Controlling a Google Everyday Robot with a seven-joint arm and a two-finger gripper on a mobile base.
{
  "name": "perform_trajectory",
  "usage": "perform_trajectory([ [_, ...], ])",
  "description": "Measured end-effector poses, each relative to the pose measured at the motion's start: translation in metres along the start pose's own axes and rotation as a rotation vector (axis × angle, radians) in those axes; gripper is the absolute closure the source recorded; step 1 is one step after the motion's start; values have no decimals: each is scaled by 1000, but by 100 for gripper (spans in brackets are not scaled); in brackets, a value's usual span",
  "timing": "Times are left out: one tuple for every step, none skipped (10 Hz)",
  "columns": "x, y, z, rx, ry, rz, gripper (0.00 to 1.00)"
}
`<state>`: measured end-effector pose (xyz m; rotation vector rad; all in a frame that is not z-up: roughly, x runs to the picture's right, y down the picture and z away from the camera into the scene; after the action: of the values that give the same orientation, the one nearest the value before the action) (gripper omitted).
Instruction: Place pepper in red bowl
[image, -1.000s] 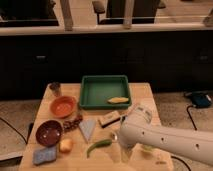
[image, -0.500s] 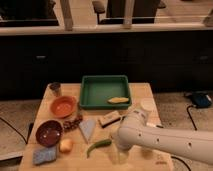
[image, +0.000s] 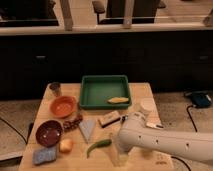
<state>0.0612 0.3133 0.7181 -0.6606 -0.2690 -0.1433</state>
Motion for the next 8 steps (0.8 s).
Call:
perform_trajectory([
  [1,2,2,-1,-6,2,20],
  [1,2,4,-3,-12,0,20],
  [1,3,6,-5,-17,0,20],
  [1,4,8,-6,-22,0,20],
  [2,6,10,-7,-26,-1,20],
  [2,7,11,-8,-30,1,20],
  [3,7,11,-8,-33,1,20],
  [2,7,11,-8,-36,0,20],
])
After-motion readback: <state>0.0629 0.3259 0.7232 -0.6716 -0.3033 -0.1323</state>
